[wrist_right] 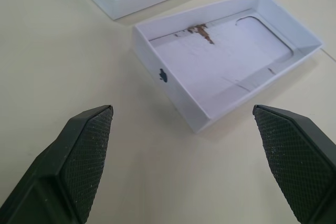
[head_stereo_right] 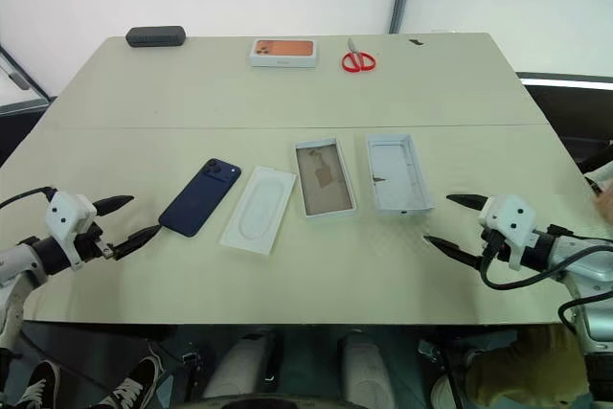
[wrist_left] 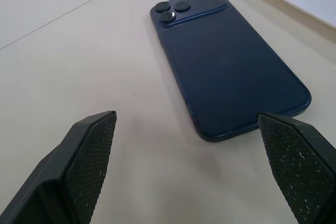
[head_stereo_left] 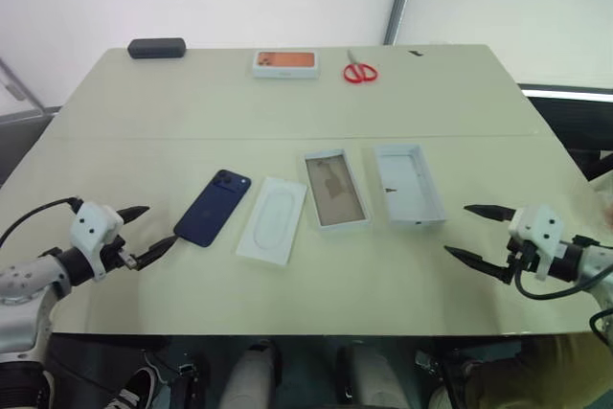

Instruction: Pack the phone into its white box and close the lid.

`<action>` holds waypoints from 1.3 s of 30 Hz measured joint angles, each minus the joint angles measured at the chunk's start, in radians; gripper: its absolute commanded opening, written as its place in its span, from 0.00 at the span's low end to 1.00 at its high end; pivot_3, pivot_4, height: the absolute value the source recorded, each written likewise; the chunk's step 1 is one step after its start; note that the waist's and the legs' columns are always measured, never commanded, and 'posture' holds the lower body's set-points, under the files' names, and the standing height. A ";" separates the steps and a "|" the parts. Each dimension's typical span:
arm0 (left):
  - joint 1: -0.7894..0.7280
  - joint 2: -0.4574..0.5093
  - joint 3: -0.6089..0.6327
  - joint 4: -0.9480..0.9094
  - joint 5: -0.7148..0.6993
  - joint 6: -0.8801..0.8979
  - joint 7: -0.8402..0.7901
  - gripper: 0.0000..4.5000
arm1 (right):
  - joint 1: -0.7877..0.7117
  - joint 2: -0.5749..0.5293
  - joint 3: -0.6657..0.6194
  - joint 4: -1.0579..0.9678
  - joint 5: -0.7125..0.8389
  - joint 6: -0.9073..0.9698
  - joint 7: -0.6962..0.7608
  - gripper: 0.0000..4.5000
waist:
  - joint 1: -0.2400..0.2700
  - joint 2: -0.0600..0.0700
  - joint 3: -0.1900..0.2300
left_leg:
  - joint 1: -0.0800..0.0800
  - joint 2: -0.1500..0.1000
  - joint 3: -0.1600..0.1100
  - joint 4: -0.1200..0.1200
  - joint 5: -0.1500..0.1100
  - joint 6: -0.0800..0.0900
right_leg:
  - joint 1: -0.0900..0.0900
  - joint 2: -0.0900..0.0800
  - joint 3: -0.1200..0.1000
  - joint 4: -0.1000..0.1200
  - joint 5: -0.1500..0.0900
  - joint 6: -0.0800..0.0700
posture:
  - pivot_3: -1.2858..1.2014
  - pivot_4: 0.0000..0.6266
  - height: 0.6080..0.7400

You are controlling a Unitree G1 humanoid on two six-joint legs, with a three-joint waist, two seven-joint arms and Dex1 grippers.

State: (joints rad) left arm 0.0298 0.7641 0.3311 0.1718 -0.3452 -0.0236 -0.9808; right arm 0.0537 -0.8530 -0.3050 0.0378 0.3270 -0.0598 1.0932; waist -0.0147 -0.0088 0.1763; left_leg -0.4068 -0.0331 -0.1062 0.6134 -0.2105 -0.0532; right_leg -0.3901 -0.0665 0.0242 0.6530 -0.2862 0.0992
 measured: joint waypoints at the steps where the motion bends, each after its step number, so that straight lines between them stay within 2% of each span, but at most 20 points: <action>1: 0.000 0.000 0.000 0.000 -0.002 -0.002 -0.001 1.00 | -0.002 0.000 0.000 0.005 0.000 -0.001 0.000 0.99 | 0.000 0.000 0.000 | 0.000 0.000 0.000 0.000 0.000 0.000 | 0.000 0.000 0.000 0.000 0.000 0.000 | 0.52 0.24 1.00; 17: -0.003 -0.001 -0.004 -0.046 -0.004 -0.001 0.001 1.00 | -0.044 0.005 0.019 0.028 -0.001 -0.012 -0.001 0.99 | 0.001 0.000 0.000 | 0.000 0.000 0.000 0.000 0.000 0.000 | 0.000 0.000 0.000 0.000 0.000 0.000 | 0.52 0.24 1.00; 22: -0.003 -0.005 -0.014 -0.080 -0.018 0.053 -0.001 1.00 | -0.060 0.007 0.028 0.028 -0.003 -0.011 -0.006 0.99 | 0.001 0.000 0.000 | 0.000 0.000 0.000 0.000 0.000 0.000 | 0.000 0.000 0.000 0.000 0.000 0.000 | 0.52 0.24 1.00; 28: -0.005 -0.014 -0.042 -0.194 -0.084 0.225 0.015 1.00 | -0.084 0.007 0.068 -0.009 -0.004 0.015 -0.006 0.99 | -0.001 0.000 0.000 | 0.000 0.000 0.000 0.000 0.000 0.000 | 0.000 0.000 0.000 0.000 0.000 0.000 | 0.52 0.24 1.00; 34: -0.049 -0.038 -0.068 -0.288 -0.140 0.436 0.099 1.00 | -0.141 0.008 0.122 -0.089 0.001 0.068 -0.006 0.99 | 0.001 0.000 0.000 | 0.000 0.000 0.000 0.000 0.000 0.000 | 0.000 0.000 0.000 0.000 0.000 0.001 | 0.52 0.24 1.00; 39: -0.115 -0.155 -0.129 -0.388 -0.228 0.652 0.220 1.00 | -0.236 0.050 0.200 -0.122 -0.005 0.096 -0.020 0.99 | 0.000 0.000 0.000 | 0.000 0.000 -0.001 0.001 0.000 0.000 | 0.000 0.001 0.000 0.000 0.000 0.001 | 0.52 0.24 1.00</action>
State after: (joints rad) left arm -0.0852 0.6094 0.2023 -0.2163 -0.5736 0.6279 -0.7607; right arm -0.1825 -0.8028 -0.1053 -0.0845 0.3225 0.0359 1.0736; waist -0.0144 -0.0089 0.1762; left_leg -0.4069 -0.0334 -0.1068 0.6141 -0.2105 -0.0532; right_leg -0.3899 -0.0659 0.0240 0.6532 -0.2858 0.1001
